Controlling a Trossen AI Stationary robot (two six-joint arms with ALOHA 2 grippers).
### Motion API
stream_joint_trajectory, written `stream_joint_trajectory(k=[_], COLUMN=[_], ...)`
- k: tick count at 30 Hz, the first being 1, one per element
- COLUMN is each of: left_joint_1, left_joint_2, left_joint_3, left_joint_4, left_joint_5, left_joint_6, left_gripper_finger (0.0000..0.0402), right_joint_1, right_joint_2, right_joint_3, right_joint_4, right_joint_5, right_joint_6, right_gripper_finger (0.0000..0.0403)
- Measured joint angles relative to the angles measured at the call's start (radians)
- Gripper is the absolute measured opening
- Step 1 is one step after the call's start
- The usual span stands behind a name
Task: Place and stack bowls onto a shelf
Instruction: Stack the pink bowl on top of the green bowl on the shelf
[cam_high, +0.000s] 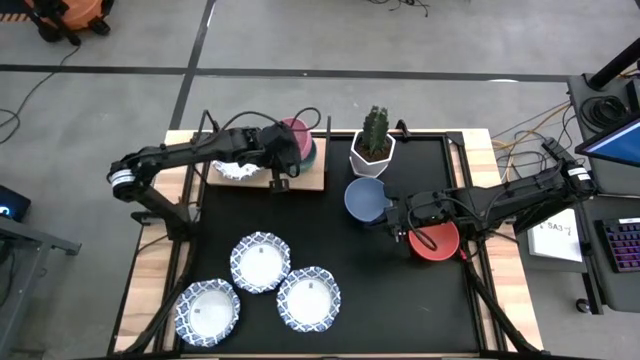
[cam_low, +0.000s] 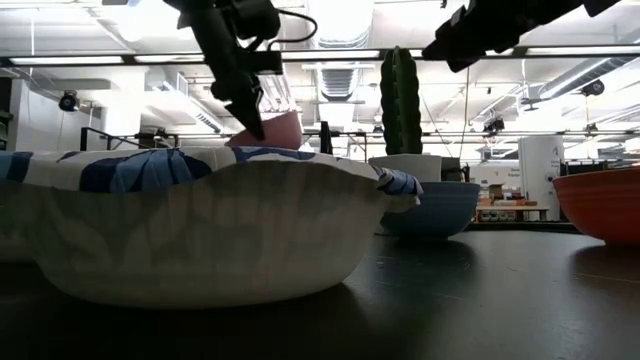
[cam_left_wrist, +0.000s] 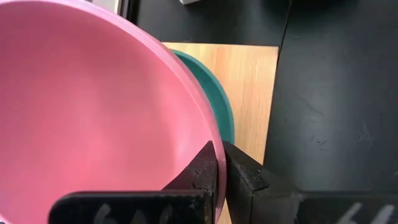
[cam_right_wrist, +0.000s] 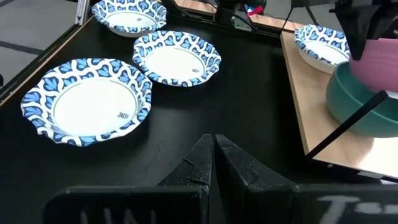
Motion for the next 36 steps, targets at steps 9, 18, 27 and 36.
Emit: stream_joint_trajectory(k=[9,18,27,36], left_joint_1=[0.005,0.006,0.007,0.020], left_joint_2=[0.034,0.034,0.034,-0.046], left_joint_3=[0.000,0.000,0.081,0.132], left_joint_4=[0.027,0.032,-0.146,-0.036], left_joint_5=[-0.003,-0.028,-0.095,-0.014], left_joint_6=[0.007,0.010,-0.001,-0.030], left_gripper_finger=[0.0000,0.0057,0.0129,0.0127], right_joint_1=[0.000,0.000,0.000,0.000], right_joint_2=[0.000,0.000,0.000,0.000], right_joint_3=[0.000,0.000,0.000,0.000], right_joint_4=[-0.004,-0.004,-0.004,-0.003], right_joint_5=[0.000,0.000,0.000,0.000], right_joint_6=[0.011,0.009,0.023,0.037], right_gripper_finger=[0.0009,0.0009,0.0009,0.0009])
